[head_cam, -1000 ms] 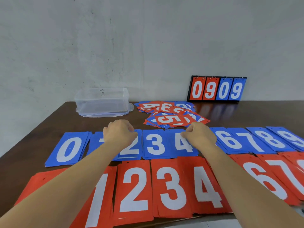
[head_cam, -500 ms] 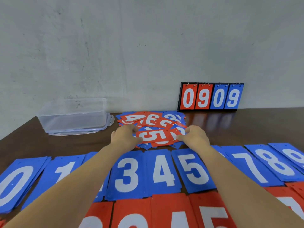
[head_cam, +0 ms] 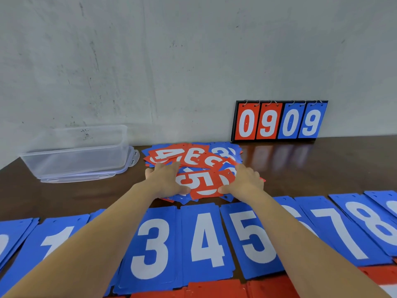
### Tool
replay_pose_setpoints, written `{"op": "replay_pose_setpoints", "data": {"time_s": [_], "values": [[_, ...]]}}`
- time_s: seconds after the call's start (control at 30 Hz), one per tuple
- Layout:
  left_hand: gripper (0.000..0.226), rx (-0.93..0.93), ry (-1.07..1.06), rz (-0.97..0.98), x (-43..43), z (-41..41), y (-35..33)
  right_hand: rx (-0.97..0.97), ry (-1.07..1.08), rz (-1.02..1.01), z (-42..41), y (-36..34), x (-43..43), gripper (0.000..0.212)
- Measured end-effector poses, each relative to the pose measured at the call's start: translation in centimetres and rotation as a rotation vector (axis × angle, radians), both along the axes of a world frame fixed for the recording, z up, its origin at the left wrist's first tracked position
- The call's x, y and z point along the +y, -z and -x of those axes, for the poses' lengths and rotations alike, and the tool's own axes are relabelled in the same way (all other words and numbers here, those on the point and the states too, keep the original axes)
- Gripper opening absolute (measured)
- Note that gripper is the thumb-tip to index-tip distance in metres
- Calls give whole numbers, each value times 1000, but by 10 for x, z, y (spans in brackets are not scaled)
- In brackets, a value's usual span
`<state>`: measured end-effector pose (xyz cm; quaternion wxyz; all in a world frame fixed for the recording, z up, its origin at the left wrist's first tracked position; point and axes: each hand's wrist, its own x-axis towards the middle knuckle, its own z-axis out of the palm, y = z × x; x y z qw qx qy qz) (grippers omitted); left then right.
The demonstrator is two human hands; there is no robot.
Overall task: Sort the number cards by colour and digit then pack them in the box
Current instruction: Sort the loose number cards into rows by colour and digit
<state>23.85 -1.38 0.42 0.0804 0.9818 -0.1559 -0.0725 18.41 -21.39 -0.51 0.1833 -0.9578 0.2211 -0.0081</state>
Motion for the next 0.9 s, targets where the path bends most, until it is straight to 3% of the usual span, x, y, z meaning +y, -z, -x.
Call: {"op": "replay_pose_setpoints", "data": {"time_s": [0.1,0.23,0.3,0.5,0.73,0.9], "values": [[88,25,13,-5,0,-3,-2,-25,24,-143,0,0,-2,90],[82,3,43,-35,3,-7,-3,-138,34,-367,-2,1,-6,31],[75,-13,34,-18,5,-7,-2,-244,78,-440,-1,0,-9,18],[71,-97,-120,214,10,-7,0,-470,250,-542,0,-9,-21,8],[18,-64,-244,590,24,-4,-9,-602,265,-602,7,-24,-35,13],[10,-56,-294,813,28,10,-30,-742,214,-586,19,-45,-38,12]]}}
